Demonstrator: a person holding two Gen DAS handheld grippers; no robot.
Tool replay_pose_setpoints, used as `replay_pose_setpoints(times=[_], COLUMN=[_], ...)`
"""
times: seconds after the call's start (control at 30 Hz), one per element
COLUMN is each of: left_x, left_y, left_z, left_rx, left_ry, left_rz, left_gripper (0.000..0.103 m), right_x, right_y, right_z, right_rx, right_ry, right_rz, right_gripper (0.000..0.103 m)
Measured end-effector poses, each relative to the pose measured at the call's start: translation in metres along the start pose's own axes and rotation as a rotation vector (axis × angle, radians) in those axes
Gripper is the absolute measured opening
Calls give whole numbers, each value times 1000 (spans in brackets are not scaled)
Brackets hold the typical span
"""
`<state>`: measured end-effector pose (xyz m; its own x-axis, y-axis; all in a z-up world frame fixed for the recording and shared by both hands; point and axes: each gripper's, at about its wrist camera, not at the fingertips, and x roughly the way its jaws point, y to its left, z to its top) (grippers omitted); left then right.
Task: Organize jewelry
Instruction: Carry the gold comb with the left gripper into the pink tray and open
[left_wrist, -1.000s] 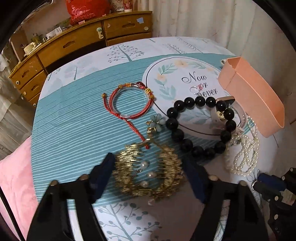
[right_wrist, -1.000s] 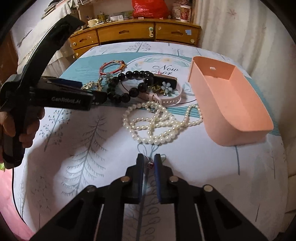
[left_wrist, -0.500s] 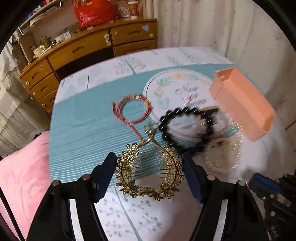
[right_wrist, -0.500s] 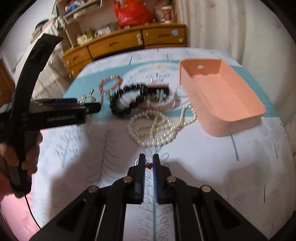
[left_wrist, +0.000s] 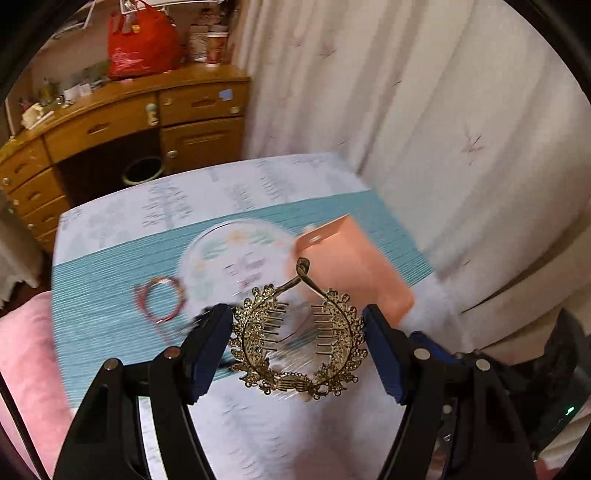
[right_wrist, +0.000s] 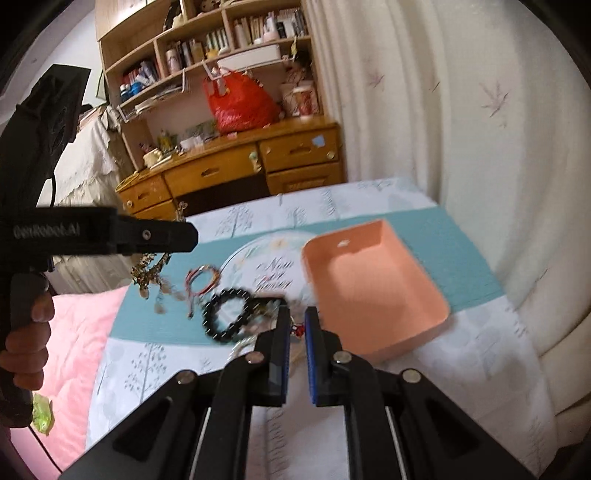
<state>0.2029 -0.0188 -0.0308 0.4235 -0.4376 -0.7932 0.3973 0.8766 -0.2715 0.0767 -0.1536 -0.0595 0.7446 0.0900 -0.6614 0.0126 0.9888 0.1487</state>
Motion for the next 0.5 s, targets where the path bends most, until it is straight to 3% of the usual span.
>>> replay_pose_setpoints(times=[0.2,0.5], left_x=[32,86], left_y=[-40,-64], left_z=[23,50], left_rx=[-15,-114], left_ry=[-9,39], left_rz=[9,58], left_gripper=[70,70], right_x=[5,25], right_y=[-39,-87], right_z=[13,36], right_rx=[13,-63], right_ry=[-13,56], right_rz=[13,102], right_gripper=[7,8])
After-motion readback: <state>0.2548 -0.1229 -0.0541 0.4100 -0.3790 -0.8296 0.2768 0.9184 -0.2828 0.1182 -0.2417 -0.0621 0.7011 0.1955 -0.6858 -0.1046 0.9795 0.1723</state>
